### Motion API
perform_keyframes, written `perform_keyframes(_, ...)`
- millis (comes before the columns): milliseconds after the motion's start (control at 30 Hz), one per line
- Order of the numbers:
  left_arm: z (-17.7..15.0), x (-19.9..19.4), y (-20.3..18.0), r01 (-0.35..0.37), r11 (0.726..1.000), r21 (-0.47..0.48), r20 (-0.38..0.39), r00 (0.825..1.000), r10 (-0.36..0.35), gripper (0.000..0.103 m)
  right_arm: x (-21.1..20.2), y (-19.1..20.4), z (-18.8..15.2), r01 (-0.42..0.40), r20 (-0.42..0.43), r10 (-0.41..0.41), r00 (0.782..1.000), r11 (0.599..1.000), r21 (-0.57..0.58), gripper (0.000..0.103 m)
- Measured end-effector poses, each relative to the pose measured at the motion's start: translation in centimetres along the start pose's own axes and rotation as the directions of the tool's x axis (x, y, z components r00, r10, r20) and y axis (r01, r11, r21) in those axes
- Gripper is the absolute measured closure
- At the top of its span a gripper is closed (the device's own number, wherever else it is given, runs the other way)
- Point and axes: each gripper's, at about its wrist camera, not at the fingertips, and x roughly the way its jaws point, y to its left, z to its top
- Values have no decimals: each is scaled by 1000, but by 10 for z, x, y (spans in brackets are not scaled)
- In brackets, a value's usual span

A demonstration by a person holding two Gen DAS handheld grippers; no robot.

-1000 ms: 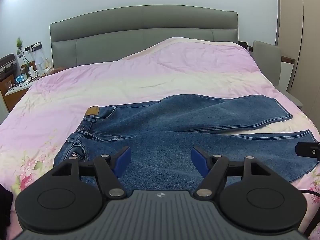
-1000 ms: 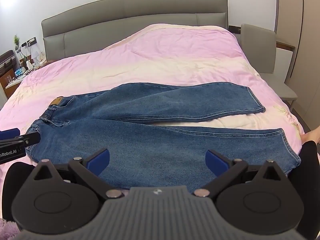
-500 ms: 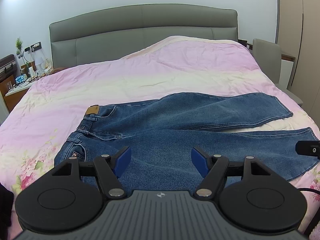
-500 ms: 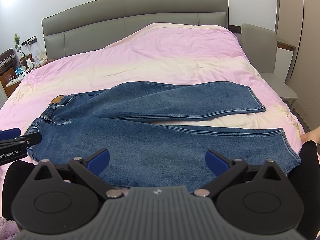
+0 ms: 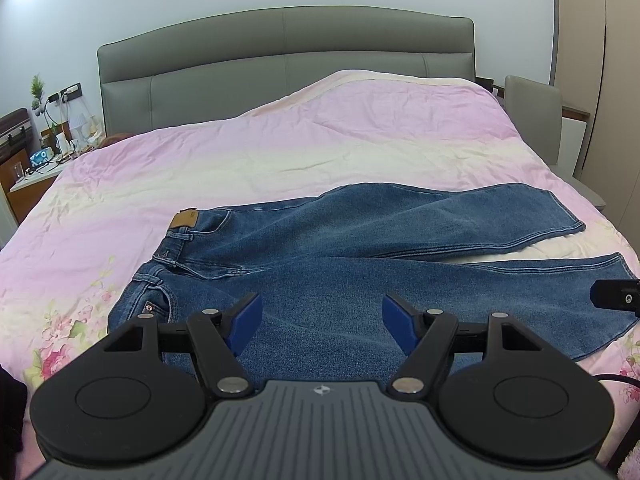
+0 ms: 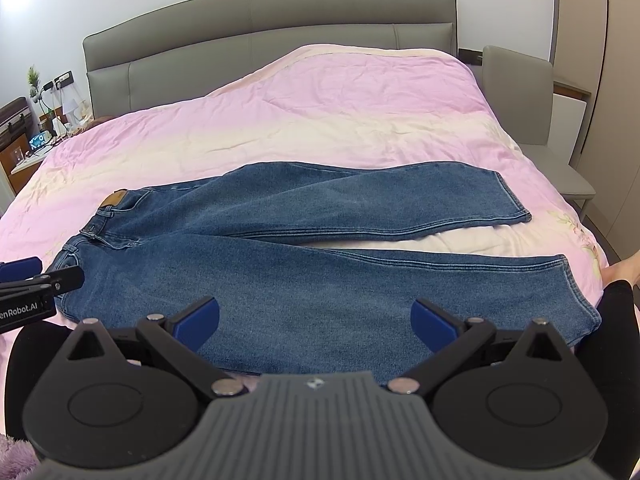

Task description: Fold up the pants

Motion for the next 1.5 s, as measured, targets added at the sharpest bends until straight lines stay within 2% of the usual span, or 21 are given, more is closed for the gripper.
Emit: perform_keyframes(1500, 1, -1, -2, 4, 1000, 0, -13, 1000, -4, 22, -1, 1, 1, -8, -13, 7, 1000, 1000, -6, 5)
